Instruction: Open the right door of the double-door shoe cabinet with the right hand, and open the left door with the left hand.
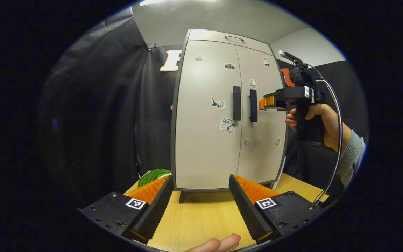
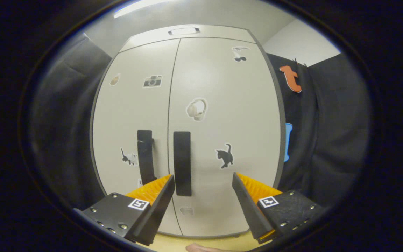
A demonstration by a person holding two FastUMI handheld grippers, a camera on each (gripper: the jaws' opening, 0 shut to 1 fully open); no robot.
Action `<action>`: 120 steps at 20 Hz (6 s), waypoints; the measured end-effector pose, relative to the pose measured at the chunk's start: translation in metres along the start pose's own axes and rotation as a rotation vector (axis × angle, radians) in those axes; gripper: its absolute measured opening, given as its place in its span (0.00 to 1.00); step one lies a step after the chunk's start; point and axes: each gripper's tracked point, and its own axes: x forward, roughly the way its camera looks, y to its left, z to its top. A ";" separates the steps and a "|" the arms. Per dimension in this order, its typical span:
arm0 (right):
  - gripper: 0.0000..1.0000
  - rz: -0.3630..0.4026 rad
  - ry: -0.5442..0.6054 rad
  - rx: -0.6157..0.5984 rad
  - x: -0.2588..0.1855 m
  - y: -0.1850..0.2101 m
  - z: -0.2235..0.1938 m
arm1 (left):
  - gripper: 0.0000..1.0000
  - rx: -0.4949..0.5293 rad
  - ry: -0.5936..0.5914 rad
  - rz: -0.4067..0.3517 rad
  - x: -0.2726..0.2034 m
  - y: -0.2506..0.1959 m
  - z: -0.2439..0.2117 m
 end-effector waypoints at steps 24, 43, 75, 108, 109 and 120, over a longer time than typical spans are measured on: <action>0.13 0.099 0.088 0.057 0.033 0.020 -0.008 | 0.98 0.030 -0.059 0.117 -0.028 0.033 0.040; 0.13 0.158 0.048 0.097 -0.084 -0.071 0.005 | 0.98 0.025 -0.027 0.013 -0.046 -0.026 0.039; 0.39 -0.130 -0.034 0.017 -0.150 -0.260 -0.005 | 0.97 0.021 -0.049 -0.023 0.040 -0.059 0.074; 1.00 -0.010 -0.004 0.156 -0.350 -0.131 -0.123 | 0.84 0.125 0.007 -0.005 0.274 -0.140 0.161; 1.00 -0.010 -0.012 0.154 -0.351 -0.131 -0.123 | 0.73 0.115 0.014 0.000 0.265 -0.139 0.162; 1.00 -0.022 0.011 0.167 -0.352 -0.137 -0.136 | 0.24 0.062 0.027 0.037 0.264 -0.142 0.159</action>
